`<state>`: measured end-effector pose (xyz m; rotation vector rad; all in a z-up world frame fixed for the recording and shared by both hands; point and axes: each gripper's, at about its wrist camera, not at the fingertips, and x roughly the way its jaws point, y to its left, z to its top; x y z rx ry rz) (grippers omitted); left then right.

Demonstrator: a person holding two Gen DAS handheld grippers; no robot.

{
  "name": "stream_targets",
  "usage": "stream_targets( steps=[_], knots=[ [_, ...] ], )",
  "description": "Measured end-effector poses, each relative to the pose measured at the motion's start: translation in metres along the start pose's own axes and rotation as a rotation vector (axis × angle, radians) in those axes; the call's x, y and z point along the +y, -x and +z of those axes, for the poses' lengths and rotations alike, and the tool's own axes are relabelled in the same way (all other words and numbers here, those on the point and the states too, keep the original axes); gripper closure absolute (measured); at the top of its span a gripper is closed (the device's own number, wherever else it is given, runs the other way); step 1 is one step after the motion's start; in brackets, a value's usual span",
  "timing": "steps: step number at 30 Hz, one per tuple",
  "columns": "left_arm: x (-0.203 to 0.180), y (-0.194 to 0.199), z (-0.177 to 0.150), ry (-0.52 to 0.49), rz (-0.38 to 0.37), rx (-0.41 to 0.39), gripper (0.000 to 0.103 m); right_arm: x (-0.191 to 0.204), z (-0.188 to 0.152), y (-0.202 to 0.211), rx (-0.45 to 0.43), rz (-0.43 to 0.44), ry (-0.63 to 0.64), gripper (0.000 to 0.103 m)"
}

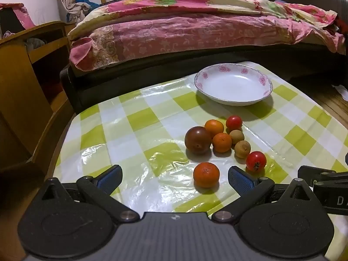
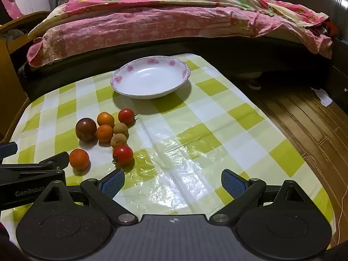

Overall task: Organize fruits
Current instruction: 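Move both grippers toward the fruit cluster, right toward a red tomato, left toward an orange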

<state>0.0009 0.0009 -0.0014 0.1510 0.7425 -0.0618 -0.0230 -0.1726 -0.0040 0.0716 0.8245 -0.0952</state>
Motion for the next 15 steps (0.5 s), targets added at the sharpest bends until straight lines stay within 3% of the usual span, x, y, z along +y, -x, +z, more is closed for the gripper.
stream_targets(
  steps=[15],
  knots=[
    [-0.0031,0.0015,-0.0056,-0.042,0.002,-0.003,0.000,0.0083,0.0068,-0.0024,0.022,0.006,0.001,0.017]
  ],
)
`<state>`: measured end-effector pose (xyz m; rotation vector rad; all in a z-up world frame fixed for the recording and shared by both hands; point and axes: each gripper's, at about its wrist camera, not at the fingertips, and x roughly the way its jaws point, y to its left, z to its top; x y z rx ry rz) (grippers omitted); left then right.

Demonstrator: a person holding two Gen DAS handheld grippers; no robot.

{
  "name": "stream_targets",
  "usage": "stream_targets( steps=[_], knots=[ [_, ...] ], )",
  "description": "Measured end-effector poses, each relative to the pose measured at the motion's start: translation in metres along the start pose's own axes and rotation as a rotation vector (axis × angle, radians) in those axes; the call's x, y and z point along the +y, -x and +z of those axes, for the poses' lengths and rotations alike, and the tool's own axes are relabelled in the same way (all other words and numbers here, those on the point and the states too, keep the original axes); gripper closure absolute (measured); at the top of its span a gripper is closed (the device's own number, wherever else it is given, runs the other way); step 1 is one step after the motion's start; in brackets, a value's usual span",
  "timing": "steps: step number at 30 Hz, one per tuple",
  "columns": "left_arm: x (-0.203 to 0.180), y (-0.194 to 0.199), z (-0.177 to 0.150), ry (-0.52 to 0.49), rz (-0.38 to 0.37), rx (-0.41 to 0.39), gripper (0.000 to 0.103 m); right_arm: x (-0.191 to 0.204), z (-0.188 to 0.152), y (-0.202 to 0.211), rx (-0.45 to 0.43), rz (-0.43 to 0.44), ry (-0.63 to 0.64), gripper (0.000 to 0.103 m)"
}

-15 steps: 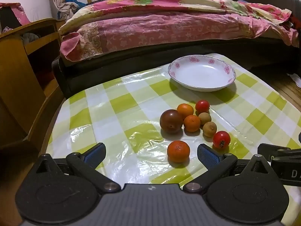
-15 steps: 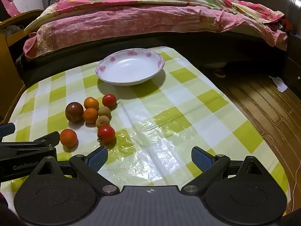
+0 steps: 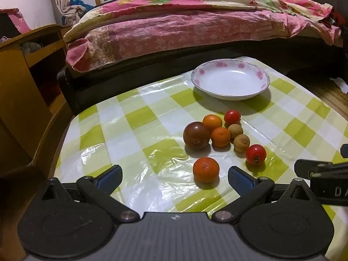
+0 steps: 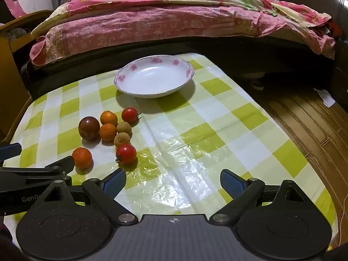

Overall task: Organize fruits
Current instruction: 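Move both grippers toward the fruit cluster, right toward a red tomato, left toward an orange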

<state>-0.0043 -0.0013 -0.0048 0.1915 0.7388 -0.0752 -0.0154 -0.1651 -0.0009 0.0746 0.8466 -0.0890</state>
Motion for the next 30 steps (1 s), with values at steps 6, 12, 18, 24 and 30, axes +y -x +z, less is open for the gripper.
stream_targets(
  steps=[6,12,18,24,30],
  knots=[
    [-0.001,0.007,0.000,-0.023,-0.007,-0.003,0.000,-0.006,-0.001,0.001,0.005,0.053,0.010,0.020],
    [-0.001,-0.004,0.003,-0.070,-0.047,0.000,0.000,-0.001,0.005,0.003,-0.002,0.094,0.054,0.025],
    [0.004,-0.020,0.011,-0.087,-0.110,0.037,0.006,0.006,0.013,-0.011,0.029,0.129,0.131,0.035],
    [0.004,-0.036,0.016,-0.135,-0.164,0.083,0.018,0.013,0.022,-0.027,0.047,0.197,0.216,0.041],
    [0.003,-0.045,0.020,-0.184,-0.194,0.103,0.022,0.016,0.027,-0.043,0.072,0.250,0.269,0.048]
  ],
)
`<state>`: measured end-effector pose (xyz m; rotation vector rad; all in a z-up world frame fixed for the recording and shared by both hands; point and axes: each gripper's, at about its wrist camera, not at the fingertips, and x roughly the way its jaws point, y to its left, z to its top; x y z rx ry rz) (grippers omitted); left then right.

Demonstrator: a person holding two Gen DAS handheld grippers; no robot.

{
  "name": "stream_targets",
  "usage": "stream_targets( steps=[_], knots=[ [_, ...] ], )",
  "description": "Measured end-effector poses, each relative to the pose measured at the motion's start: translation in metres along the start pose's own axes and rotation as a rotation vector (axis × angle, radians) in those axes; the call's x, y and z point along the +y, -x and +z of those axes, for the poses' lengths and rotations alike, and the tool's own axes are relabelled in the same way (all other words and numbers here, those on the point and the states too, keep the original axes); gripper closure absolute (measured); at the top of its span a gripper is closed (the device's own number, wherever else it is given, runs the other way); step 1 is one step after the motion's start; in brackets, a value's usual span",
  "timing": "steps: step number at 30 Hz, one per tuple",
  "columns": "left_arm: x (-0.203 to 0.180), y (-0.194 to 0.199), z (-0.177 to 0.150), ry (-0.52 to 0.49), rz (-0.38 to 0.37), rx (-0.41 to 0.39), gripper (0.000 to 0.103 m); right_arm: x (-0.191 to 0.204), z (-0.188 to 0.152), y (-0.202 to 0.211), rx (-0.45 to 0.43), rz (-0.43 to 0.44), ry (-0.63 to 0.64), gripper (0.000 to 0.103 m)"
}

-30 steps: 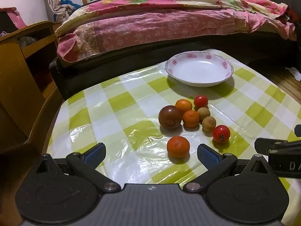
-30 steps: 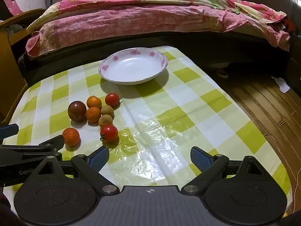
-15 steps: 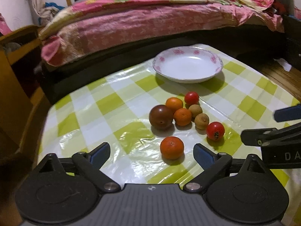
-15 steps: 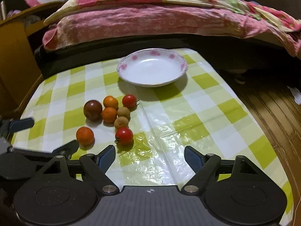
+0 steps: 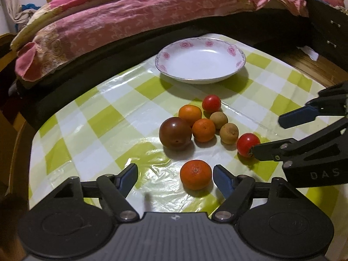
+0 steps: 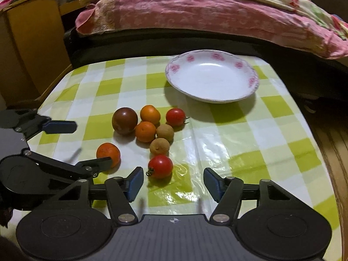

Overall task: Organize fruits
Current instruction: 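Move both grippers toward the fruit cluster, right toward a red tomato, left toward an orange, then grasp the red cherry tomato with the right gripper while the left gripper grasps the small orange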

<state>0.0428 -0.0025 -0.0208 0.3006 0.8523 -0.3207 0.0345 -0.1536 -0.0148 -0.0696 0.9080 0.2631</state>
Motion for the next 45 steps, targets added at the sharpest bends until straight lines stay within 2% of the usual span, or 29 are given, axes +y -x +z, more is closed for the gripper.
stream_targets(
  steps=[3,7,13,24,33,45],
  knots=[
    [0.000,-0.006,-0.002,0.010,-0.030,0.017,0.029,-0.001,0.003,-0.009,0.017,0.026,0.011,0.053],
    [-0.002,-0.011,-0.003,0.007,-0.066,0.023,0.032,0.000,0.005,-0.019,0.044,0.058,0.031,0.064],
    [-0.002,-0.016,-0.002,0.036,-0.121,0.034,0.047,-0.001,0.008,-0.023,0.054,0.103,0.026,0.077],
    [-0.007,-0.023,0.004,0.032,-0.166,0.044,0.062,-0.005,0.011,-0.029,0.060,0.114,0.019,0.078],
    [-0.002,-0.019,0.011,0.065,-0.193,0.031,0.063,-0.010,0.013,-0.027,0.076,0.111,-0.002,0.079],
    [-0.002,-0.022,0.048,0.071,-0.199,-0.042,0.063,-0.027,0.034,-0.012,0.000,0.113,-0.072,0.079]
  ],
)
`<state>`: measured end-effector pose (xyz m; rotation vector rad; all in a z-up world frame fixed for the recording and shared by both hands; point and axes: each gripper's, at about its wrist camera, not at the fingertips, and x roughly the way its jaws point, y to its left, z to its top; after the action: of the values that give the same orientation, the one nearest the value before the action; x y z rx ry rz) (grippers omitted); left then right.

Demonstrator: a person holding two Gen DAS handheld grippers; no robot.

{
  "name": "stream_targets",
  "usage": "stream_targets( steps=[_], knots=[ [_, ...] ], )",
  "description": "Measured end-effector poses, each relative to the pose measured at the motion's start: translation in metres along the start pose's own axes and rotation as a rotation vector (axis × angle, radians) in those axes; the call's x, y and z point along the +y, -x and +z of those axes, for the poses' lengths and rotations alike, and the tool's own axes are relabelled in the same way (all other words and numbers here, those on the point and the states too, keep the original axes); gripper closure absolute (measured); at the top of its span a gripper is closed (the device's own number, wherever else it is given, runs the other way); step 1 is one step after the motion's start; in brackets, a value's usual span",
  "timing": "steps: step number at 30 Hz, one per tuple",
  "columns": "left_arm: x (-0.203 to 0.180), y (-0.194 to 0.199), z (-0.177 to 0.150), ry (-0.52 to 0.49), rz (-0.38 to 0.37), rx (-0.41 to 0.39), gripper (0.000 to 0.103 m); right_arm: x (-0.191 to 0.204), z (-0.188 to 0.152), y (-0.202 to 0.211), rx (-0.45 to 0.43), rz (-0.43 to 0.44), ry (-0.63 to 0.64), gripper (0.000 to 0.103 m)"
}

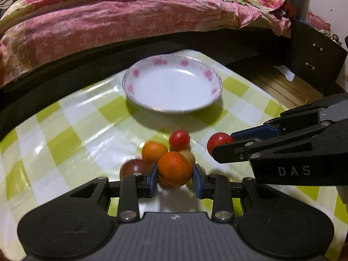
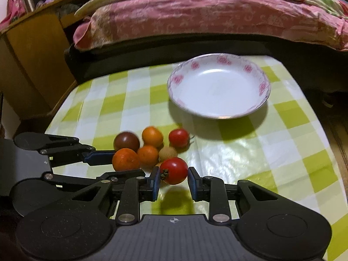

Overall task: Organize fruits
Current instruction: 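Grasp the red cherry tomato with the right gripper while the left gripper grasps the small orange, then carry both fruits over the white bowl and open both grippers to drop them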

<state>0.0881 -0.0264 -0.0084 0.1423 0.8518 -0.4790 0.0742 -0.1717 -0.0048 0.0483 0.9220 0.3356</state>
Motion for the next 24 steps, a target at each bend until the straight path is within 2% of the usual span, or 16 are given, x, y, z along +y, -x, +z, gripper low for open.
stream_targets(
  steps=[13,24],
  knots=[
    [0.009,-0.041,0.055,-0.019,0.032,-0.059,0.063,-0.025,0.047,-0.015,-0.089,-0.040,-0.009,0.079],
    [0.006,-0.064,0.065,-0.057,0.050,-0.072,0.063,-0.052,0.068,-0.044,-0.094,-0.086,-0.006,0.079]
  ],
)
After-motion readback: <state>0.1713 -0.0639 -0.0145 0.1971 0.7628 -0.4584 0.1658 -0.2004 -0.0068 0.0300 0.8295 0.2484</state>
